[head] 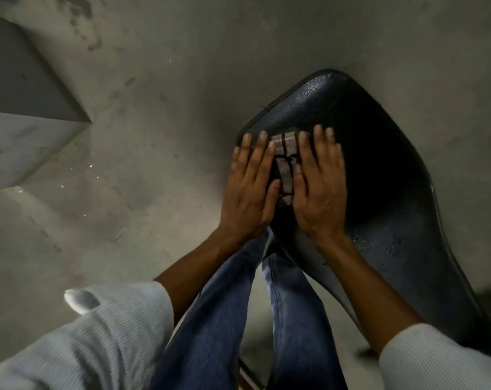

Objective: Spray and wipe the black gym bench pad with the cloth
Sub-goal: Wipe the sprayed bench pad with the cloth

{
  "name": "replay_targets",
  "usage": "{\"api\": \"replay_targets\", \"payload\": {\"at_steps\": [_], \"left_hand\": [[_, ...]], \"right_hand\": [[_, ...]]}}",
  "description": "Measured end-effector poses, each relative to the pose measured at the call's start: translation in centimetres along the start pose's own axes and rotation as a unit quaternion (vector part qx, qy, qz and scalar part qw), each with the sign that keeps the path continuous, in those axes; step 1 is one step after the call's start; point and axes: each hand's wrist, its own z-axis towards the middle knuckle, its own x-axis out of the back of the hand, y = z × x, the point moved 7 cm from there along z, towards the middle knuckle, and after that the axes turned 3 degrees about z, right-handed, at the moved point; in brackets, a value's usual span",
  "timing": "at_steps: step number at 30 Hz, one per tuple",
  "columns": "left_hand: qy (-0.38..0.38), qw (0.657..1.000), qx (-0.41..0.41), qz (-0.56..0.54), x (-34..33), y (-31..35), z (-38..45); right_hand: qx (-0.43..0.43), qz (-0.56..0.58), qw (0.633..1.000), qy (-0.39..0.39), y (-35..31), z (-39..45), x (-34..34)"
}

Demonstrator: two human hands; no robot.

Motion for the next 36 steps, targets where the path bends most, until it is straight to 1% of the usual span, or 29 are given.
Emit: {"api": "replay_targets", "payload": {"at_steps": [5, 8, 11, 14, 17, 22, 24, 27, 30, 33, 36], "left_hand": [[0.0, 0.995, -0.007, 0.103, -1.0, 1.0, -0.3], [-0.028, 0.994, -0.026, 0.102, -0.9, 1.7, -2.5], [-0.043, 0.995, -0.015, 0.088, -0.4, 1.7, -3.8], [-0.011, 0.998, -0.006, 0.068, -0.2, 2.0, -0.6], [-0.018, 0.996, -0.026, 0.082, -1.8, 3.3, 1.9], [-0.033, 0.993, -0.025, 0.106, -2.5, 2.8, -1.8], [-0.043, 0.992, -0.023, 0.119, -2.2, 2.1, -2.6], [-0.031, 0.99, -0.019, 0.135, -2.1, 1.9, -0.2], [-0.013, 0.989, -0.024, 0.145, -2.8, 3.3, 3.4], [-0.037, 0.987, -0.06, 0.142, -3.2, 4.2, 2.1], [-0.097, 0.978, -0.105, 0.15, -3.0, 3.5, -2.6]], "right_hand": [[-0.036, -0.016, 0.999, 0.02, 2.3, 0.0, 0.4], [-0.05, -0.012, 0.998, 0.03, 2.6, -0.4, 0.5], [-0.065, -0.023, 0.997, 0.036, 3.2, -1.1, 0.7], [-0.075, -0.072, 0.993, 0.049, 4.4, -1.4, 0.8], [-0.08, -0.129, 0.988, 0.036, 5.0, -1.4, 0.4], [-0.071, -0.093, 0.993, 0.035, 5.3, -1.9, 1.4], [-0.083, -0.1, 0.991, 0.042, 6.0, -2.8, 2.0], [-0.111, -0.113, 0.986, 0.054, 7.2, -4.1, 2.4], [-0.112, -0.118, 0.985, 0.063, 7.5, -4.2, 2.2], [-0.119, -0.107, 0.985, 0.066, 7.4, -4.1, 2.2], [-0.122, -0.096, 0.986, 0.059, 7.3, -4.0, 2.6]]}}
